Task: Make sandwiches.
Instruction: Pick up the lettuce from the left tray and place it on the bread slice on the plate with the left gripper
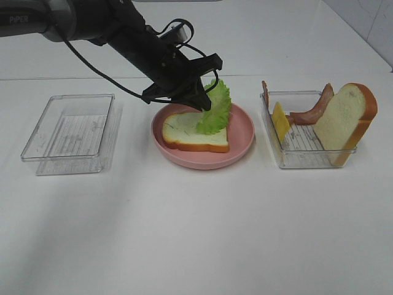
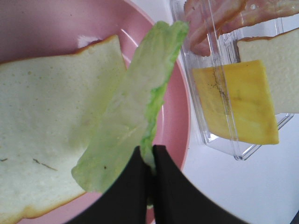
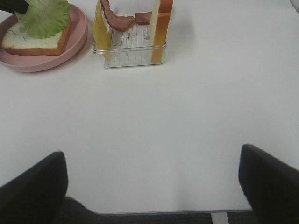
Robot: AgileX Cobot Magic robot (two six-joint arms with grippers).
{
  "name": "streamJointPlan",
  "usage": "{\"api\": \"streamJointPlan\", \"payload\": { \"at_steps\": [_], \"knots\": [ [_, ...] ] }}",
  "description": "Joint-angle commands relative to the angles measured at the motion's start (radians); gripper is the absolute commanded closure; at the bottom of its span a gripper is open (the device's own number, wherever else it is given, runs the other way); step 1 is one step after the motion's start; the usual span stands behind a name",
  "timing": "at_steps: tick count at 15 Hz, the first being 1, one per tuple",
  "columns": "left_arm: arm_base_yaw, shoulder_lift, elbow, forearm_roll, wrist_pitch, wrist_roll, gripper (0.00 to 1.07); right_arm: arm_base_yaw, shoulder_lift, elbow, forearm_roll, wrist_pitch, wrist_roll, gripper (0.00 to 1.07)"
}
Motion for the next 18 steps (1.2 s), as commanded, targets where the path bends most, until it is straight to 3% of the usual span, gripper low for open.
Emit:
{"api": "streamJointPlan", "payload": {
  "at_steps": [1,4,10,12,16,18],
  "knots": [
    [-0.006,-0.012,-0.014,-0.003,0.038,-0.062,1.07,-0.004,-0.021,0.002,0.002,-0.009,-0.009,0.11],
    [-0.006,-0.012,-0.014,-0.011,0.082,-0.089,1.07,-0.004,-0.021,0.002,0.002,-0.009,-0.009,0.11],
    [-0.025,-0.012,-0.014,-0.090,0.091,-0.083,1.07,-0.004,-0.021,0.002,0.002,-0.009,-0.009,0.11],
    [-0.039,-0.012,-0.014,-0.135,0.060,-0.053,1.07,-0.004,-0.021,0.002,0.002,-0.009,-0.009,0.11],
    [-0.041,-0.012,-0.014,-0.130,0.028,-0.052,1.07,-0.004,-0.021,0.002,0.002,-0.009,-0.009,0.11],
    [-0.044,-0.013,-0.018,-0.212,0.028,-0.021,1.07,-0.004,-0.021,0.002,0.002,-0.009,-0.009,0.11]
  ]
}}
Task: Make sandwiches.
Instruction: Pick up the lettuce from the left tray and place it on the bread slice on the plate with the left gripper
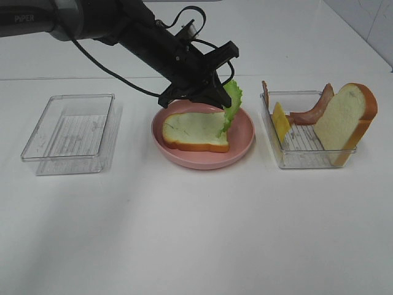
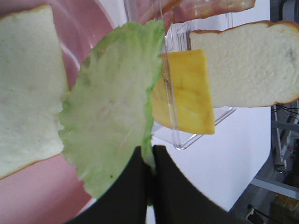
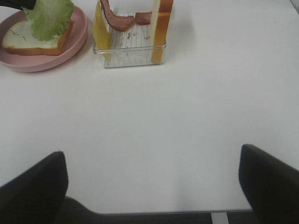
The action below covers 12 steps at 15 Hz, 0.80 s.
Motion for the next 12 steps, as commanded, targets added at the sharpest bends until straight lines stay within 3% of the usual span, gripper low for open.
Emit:
{"api": "streamJointPlan", "payload": {
  "at_steps": [1,10,12],
  "knots": [
    [-0.012,-0.008,-0.015,-0.074,-0.007,0.041,1.07,-0.004,-0.021,0.002,0.002,-0.009,-0.009,0.11],
    [-0.011,0.033,-0.019,0.081,-0.009,0.005,1.07,-0.004,-0.021,0.002,0.002,-0.009,-0.009,0.11],
    [-0.006,0.030,-0.019,0.204,-0.038,-0.094,1.07,-0.004,-0.021,0.002,0.002,-0.009,-0.009,0.11]
  ]
}}
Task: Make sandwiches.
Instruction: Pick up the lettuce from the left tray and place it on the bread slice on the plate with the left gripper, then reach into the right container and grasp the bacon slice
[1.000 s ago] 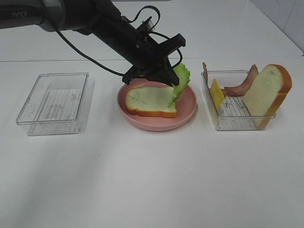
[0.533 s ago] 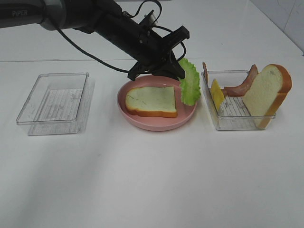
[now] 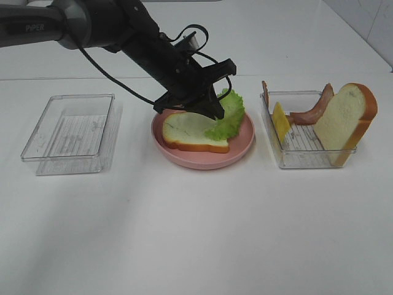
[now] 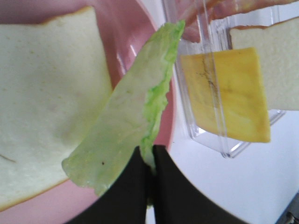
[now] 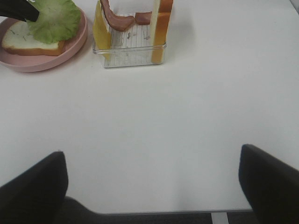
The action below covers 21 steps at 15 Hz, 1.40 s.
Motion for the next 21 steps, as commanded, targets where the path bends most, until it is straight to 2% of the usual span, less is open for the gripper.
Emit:
{"api": "streamJointPlan", "payload": {
  "at_steps": [1,3,5,8,11,13,14,15,16,18,21],
  "knots": [
    [0.000,-0.005,-0.007,0.089,-0.014,-0.082,1.07,-0.004,-0.021,0.002,0.002,-0.009,-0.009,0.11],
    [0.000,-0.005,-0.007,0.186,-0.009,-0.135,1.07,-0.004,-0.021,0.002,0.002,-0.009,-0.009,0.11],
    [0.000,-0.005,-0.007,0.265,-0.009,-0.163,1.07,-0.004,-0.021,0.002,0.002,-0.009,-0.009,0.11],
    [0.000,-0.005,-0.007,0.283,-0.019,-0.163,1.07,-0.004,-0.021,0.002,0.002,-0.009,-0.009,0.11],
    [0.000,-0.005,-0.007,0.283,-0.025,-0.163,0.97,-0.004,-0.021,0.002,0.002,-0.009,-0.009,0.11],
    [0.000,-0.005,-0.007,0.287,-0.032,-0.161,0.77,-0.004,-0.021,0.002,0.002,-0.009,-0.009,0.11],
    [0.000,-0.007,-0.007,0.291,-0.037,-0.161,0.64,-0.004,-0.021,0.002,0.002,-0.009,-0.009,0.11],
    [0.000,-0.007,-0.020,0.304,-0.033,-0.161,0.43,-0.004,-0.021,0.002,0.002,-0.009,-0.009,0.11],
    [0.000,-0.007,-0.041,0.329,-0.024,-0.161,0.34,-0.004,-0.021,0.002,0.002,-0.009,-0.009,0.11],
    [0.000,-0.007,-0.092,0.372,0.015,-0.161,0.26,-0.004,-0.021,0.002,0.002,-0.009,-0.009,0.11],
    [0.000,-0.008,-0.250,0.488,0.185,-0.163,0.25,-0.004,-0.021,0.002,0.002,-0.009,-0.009,0.11]
  ]
}}
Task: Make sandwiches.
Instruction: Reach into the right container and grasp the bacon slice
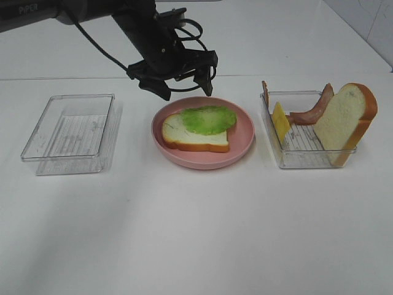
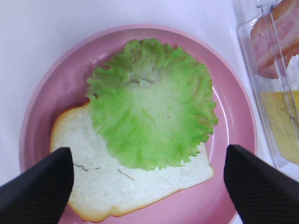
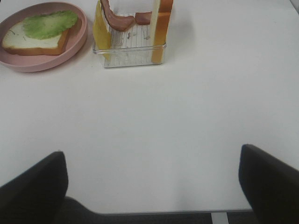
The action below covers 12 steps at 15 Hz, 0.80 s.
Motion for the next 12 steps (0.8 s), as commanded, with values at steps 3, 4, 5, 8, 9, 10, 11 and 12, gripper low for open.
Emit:
{"api": "streamJointPlan", "payload": {
  "at_steps": [3,4,5,8,9,10,11,12],
  "knots": [
    [-0.001,-0.008,-0.152,0.160,0.229,-0.010,0.16,-0.004,-0.021,0.002,0.002,-0.009,-0.009,0.11],
    [-0.001,-0.008,-0.172,0.225,0.280,-0.012,0.11,-0.004,-0.021,0.002,0.002,-0.009,-0.009,0.11],
    [-0.001,-0.009,-0.194,0.310,0.349,-0.024,0.08,-0.004,-0.021,0.002,0.002,-0.009,-0.009,0.11],
    [0.020,-0.032,-0.195,0.304,0.348,-0.016,0.08,-0.004,-0.021,0.002,0.002,-0.009,-0.009,0.11],
    [0.042,-0.046,-0.195,0.303,0.348,0.006,0.08,-0.004,-0.021,0.002,0.002,-0.009,-0.009,0.11],
    [0.102,-0.072,-0.194,0.301,0.348,0.024,0.08,-0.004,-0.021,0.002,0.002,-0.009,-0.009,0.11],
    [0.148,-0.093,-0.194,0.301,0.348,0.029,0.08,-0.004,-0.021,0.002,0.002,-0.009,-0.009,0.11],
    [0.204,-0.115,-0.194,0.301,0.348,0.034,0.08,-0.004,-0.021,0.002,0.002,-0.009,-0.009,0.11]
  ]
}}
